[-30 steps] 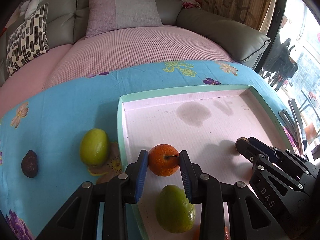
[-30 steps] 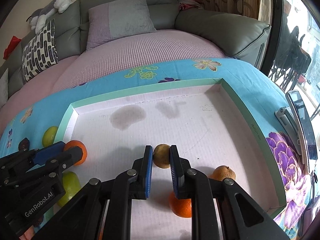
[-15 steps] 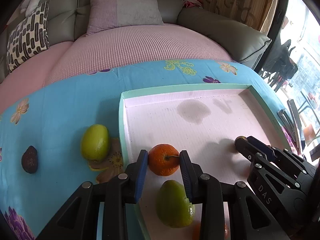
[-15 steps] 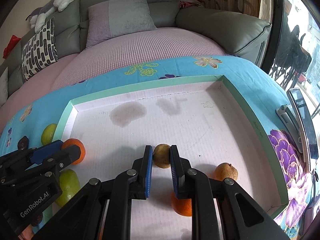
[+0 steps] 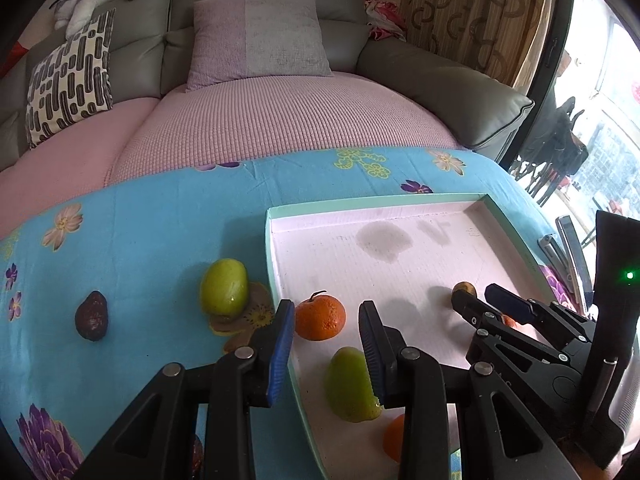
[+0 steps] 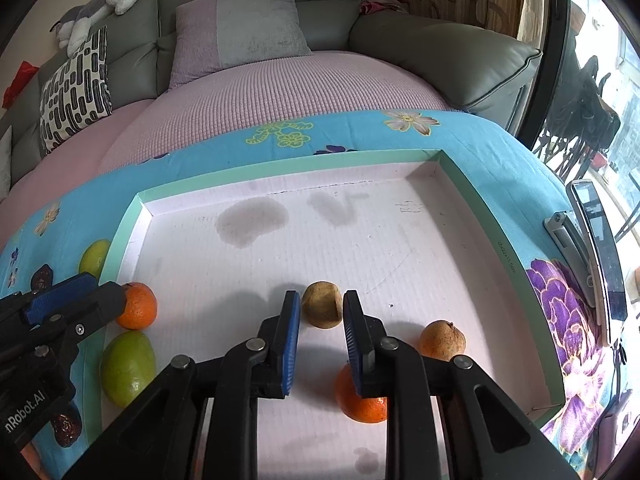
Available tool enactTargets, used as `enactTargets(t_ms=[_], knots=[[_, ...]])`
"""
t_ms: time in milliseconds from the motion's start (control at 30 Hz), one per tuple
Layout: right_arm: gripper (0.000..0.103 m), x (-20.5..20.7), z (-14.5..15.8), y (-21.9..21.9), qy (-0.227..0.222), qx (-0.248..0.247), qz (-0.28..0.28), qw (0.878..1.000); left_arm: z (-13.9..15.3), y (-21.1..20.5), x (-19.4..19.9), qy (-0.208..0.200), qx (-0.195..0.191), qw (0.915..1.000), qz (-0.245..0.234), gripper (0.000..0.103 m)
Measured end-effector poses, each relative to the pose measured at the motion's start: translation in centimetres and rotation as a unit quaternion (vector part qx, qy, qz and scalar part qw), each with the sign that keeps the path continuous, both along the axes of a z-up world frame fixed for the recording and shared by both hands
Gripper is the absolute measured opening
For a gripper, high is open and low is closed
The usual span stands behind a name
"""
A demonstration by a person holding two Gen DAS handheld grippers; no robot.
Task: Organize fruits
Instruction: 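Open the left gripper to drop the tangerine while the right gripper releases the brown fruit, then move both grippers back toward the dried red dates on the bedspread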
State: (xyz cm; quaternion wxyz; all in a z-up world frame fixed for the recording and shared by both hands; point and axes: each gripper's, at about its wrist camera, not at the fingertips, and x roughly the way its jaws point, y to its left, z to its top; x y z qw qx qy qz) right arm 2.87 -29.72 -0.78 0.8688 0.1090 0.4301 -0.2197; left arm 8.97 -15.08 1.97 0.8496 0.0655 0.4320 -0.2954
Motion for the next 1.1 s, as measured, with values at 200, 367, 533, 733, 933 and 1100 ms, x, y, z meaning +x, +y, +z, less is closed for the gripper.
enactTargets(t_ms=[200,367,533,733,933,1100], knots=[[0.040,-0.2,0.6,0.7,0.003,-0.004,0.006,1.000,0.2,3.3,0.7,-0.004,0.009,0.9989,0.045,0.038],[0.065,-0.3,0.9,1.2,0.008,-0.008,0.009,1.000,-0.3,6.7,1.6,-0.010,0.026,0.9941,0.105,0.061],[0.077,-0.4,1.2,1.8,0.006,-0.010,0.017,1.000,-1.2,9.8,2.4,-0.003,0.042,0.9874,0.152,0.074],[0.086,-0.3,1.6,2.7,0.003,-0.015,0.028,0.999,-1.4,13.3,2.8,-0.008,0.052,0.9779,0.202,0.083],[0.092,-0.1,1.7,3.7,-0.007,-0.014,0.039,0.999,-1.3,16.5,2.5,-0.014,0.063,0.9691,0.238,0.092],[0.092,0.1,2.0,5.3,-0.025,-0.018,0.053,0.998,-1.3,18.9,2.2,-0.015,0.061,0.9620,0.266,0.096]])
